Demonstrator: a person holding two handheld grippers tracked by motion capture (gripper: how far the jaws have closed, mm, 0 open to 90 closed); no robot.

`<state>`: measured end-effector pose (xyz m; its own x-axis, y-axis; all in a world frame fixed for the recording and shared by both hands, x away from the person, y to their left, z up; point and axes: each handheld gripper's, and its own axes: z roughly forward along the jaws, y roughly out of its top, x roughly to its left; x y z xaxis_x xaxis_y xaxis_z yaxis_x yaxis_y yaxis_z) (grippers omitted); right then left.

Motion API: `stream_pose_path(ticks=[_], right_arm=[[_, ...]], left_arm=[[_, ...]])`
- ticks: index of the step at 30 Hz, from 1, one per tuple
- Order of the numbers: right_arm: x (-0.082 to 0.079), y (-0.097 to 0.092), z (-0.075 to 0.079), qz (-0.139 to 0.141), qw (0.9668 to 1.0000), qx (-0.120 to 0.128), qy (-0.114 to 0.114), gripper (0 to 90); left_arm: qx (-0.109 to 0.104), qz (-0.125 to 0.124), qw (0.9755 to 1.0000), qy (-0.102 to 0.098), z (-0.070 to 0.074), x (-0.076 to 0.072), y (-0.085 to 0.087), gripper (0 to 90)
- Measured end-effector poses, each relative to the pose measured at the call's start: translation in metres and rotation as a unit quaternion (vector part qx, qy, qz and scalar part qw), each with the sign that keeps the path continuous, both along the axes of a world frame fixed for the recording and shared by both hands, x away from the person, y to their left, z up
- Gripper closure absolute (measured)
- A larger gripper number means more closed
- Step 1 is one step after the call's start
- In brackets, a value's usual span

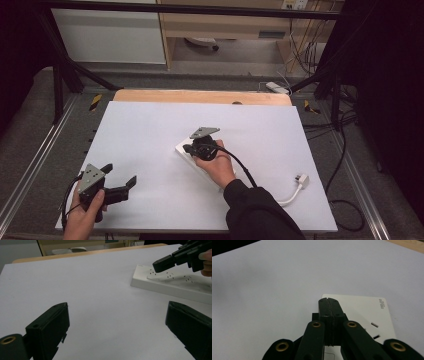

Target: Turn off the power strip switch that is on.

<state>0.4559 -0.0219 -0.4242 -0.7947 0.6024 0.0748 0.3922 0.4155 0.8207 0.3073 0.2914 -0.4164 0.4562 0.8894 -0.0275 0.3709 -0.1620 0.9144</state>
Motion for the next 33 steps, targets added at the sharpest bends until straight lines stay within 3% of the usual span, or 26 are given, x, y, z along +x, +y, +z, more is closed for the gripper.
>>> stream_pose_path(ticks=[33], right_arm=[[0.010,0.009,-0.010,-0.005,0.9996,-0.025,0.014,90.0]], left_arm=[[0.000,-0.001,1.0000,0.001,-0.001,0.000,0.001,5.1]])
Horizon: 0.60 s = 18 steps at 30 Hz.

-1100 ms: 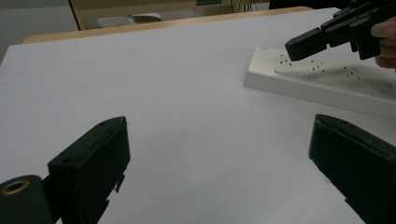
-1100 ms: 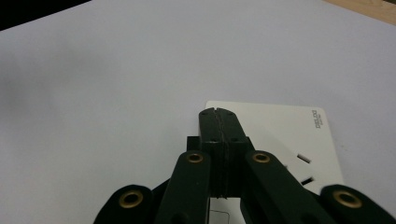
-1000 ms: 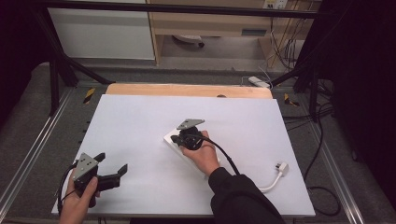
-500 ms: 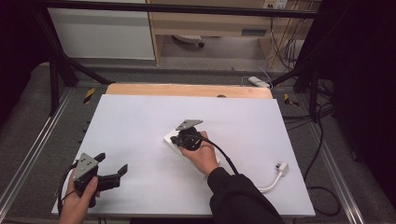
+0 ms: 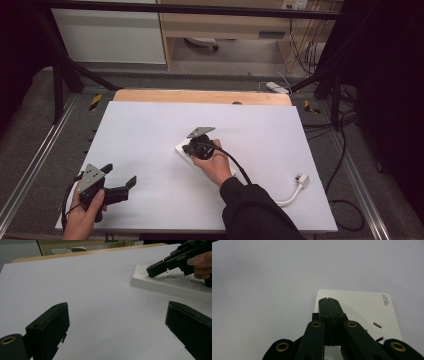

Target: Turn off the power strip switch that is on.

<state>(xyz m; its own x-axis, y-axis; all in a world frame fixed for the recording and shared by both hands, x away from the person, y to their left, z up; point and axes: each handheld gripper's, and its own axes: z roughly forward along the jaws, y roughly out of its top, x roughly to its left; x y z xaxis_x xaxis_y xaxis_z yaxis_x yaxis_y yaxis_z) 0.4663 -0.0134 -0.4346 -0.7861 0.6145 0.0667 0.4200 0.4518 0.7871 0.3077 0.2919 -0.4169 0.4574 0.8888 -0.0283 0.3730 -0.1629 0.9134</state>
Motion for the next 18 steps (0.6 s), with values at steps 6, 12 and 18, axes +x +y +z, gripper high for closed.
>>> stream_pose_path(ticks=[6,12,18], right_arm=[[0.0006,0.0018,0.0004,0.002,1.0000,-0.003,-0.002,90.0],[0.0005,0.0024,0.0007,0.003,1.0000,-0.005,-0.002,90.0],[0.0007,0.0022,0.0005,0.003,1.0000,-0.004,-0.002,90.0]], left_arm=[[0.000,0.000,1.0000,0.000,0.0000,0.0000,0.0000,5.2],[0.000,0.000,1.0000,0.000,0.0000,0.0000,-0.0001,5.2],[-0.001,-0.001,1.0000,0.002,-0.0002,0.0000,-0.0005,5.2]])
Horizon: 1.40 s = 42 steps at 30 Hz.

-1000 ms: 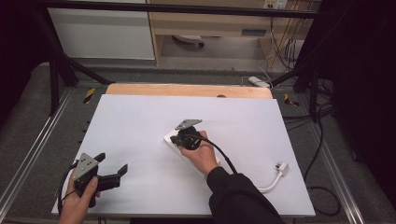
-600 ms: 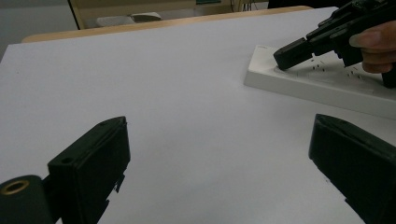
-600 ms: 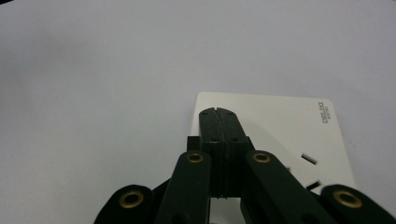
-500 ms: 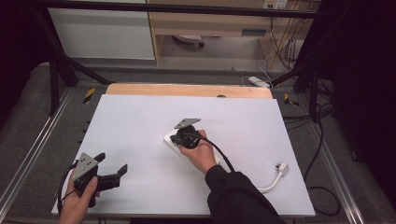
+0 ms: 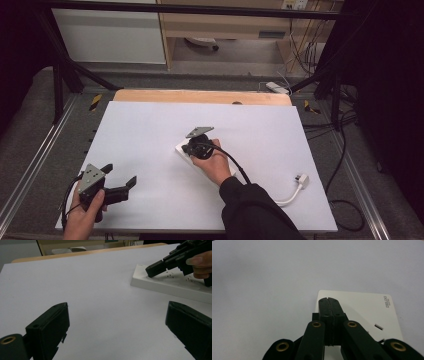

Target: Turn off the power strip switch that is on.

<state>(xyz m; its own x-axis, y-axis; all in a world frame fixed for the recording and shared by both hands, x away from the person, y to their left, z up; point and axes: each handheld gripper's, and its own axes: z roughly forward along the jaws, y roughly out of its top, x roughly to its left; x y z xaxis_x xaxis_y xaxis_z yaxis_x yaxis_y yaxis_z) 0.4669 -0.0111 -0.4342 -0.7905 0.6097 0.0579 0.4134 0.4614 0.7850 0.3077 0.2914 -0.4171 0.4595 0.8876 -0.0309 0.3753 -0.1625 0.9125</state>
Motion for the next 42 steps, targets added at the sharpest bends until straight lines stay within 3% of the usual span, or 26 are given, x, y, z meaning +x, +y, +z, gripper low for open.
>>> stream_pose_path(ticks=[25,42], right_arm=[[0.000,0.003,-0.001,-0.001,1.0000,-0.001,0.005,90.0],[-0.009,-0.009,0.015,0.006,0.9991,0.037,-0.018,90.0]], left_arm=[[0.001,0.000,1.0000,0.001,0.000,0.000,0.000,5.1],[0.002,0.000,1.0000,0.001,0.000,0.000,0.001,5.2]])
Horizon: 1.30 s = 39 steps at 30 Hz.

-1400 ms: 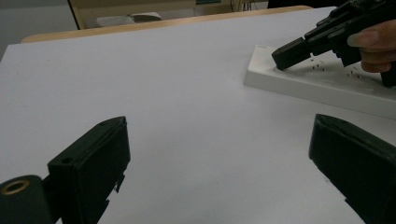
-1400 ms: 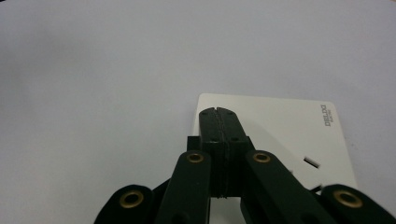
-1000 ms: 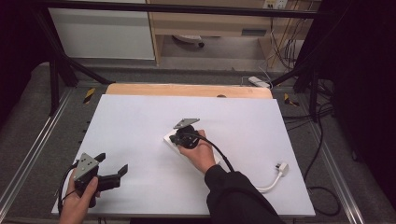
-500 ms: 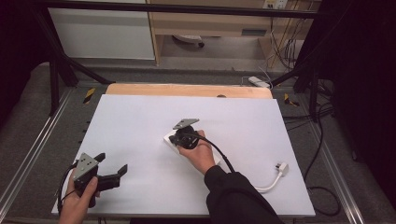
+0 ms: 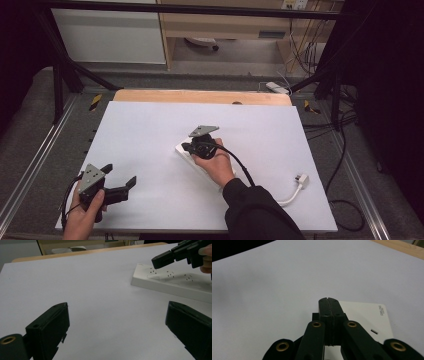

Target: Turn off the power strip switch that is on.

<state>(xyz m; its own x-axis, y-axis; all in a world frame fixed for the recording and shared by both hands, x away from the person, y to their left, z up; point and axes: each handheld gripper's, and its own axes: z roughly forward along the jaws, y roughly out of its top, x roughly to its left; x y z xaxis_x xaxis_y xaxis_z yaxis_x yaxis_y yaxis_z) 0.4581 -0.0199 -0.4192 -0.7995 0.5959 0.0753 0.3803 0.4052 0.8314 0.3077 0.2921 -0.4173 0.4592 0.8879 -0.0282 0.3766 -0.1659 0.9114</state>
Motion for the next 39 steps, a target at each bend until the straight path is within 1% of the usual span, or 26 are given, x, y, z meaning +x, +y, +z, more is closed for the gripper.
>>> stream_pose_path(ticks=[10,12,19,23,27,31,33,36,39], right_arm=[[-0.005,-0.013,0.011,-0.004,0.9996,0.025,-0.008,89.9],[-0.007,-0.017,0.014,-0.008,0.9995,0.030,-0.010,87.6],[-0.011,-0.031,0.023,-0.016,0.9987,0.045,-0.017,86.3],[-0.012,-0.038,0.027,-0.023,0.9982,0.050,-0.021,82.5],[-0.015,-0.042,0.032,-0.025,0.9978,0.056,-0.024,75.4],[-0.018,-0.046,0.037,-0.028,0.9974,0.060,-0.027,66.0],[-0.019,-0.049,0.041,-0.033,0.9970,0.064,-0.027,57.1],[-0.019,-0.053,0.045,-0.040,0.9968,0.067,-0.020,43.3],[-0.020,-0.059,0.049,-0.048,0.9961,0.072,-0.016,32.9]], left_arm=[[0.000,0.000,1.0000,0.000,0.000,0.000,0.000,5.2],[0.001,0.002,1.0000,0.000,0.000,0.000,0.000,5.1],[0.002,0.002,1.0000,0.000,0.000,0.000,0.000,5.2],[0.002,0.003,1.0000,0.000,0.000,0.000,0.000,5.2],[0.000,0.003,1.0000,0.002,0.000,0.000,0.000,5.2],[0.000,0.003,1.0000,0.001,0.000,0.000,0.000,5.2],[0.000,0.003,1.0000,0.001,0.000,0.000,0.000,5.2],[0.000,0.004,1.0000,0.002,-0.001,0.000,0.000,5.2],[0.002,0.004,1.0000,0.001,0.000,0.000,0.000,5.1]])
